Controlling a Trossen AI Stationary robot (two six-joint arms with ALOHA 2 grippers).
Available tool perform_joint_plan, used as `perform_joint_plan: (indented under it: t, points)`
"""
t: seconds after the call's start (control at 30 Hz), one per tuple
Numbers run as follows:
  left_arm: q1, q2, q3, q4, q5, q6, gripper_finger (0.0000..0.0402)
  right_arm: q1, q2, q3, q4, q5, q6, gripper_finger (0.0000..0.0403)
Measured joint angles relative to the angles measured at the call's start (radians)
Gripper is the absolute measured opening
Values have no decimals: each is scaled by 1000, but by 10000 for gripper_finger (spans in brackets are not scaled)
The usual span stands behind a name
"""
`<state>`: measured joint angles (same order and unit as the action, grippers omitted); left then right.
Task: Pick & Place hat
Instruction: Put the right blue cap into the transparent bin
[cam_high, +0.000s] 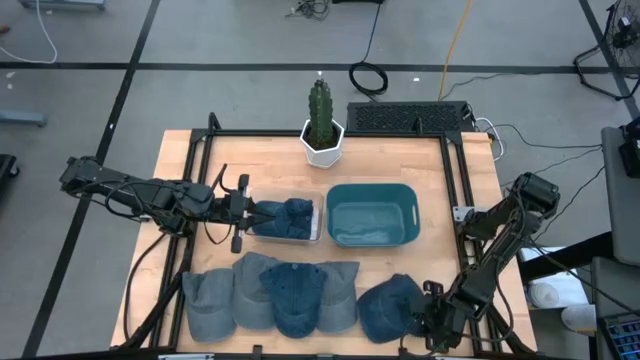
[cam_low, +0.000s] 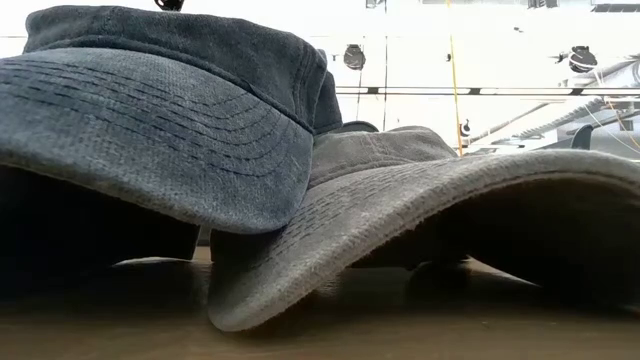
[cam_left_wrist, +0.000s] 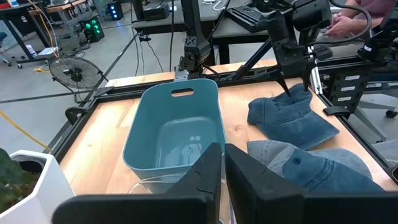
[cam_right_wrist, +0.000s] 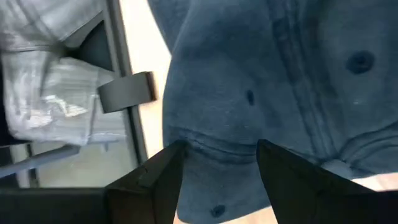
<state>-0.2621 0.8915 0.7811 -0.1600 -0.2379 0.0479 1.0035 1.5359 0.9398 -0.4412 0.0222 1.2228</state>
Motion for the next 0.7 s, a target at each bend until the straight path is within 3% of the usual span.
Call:
perform_joint_plan:
  t: [0.27,0.7]
  points:
    - [0,0,0,0,0,0,31,1,0,0,105,1,18,175]
    - [0,0,0,0,0,0,31,0,81,0,79,54,-16,174]
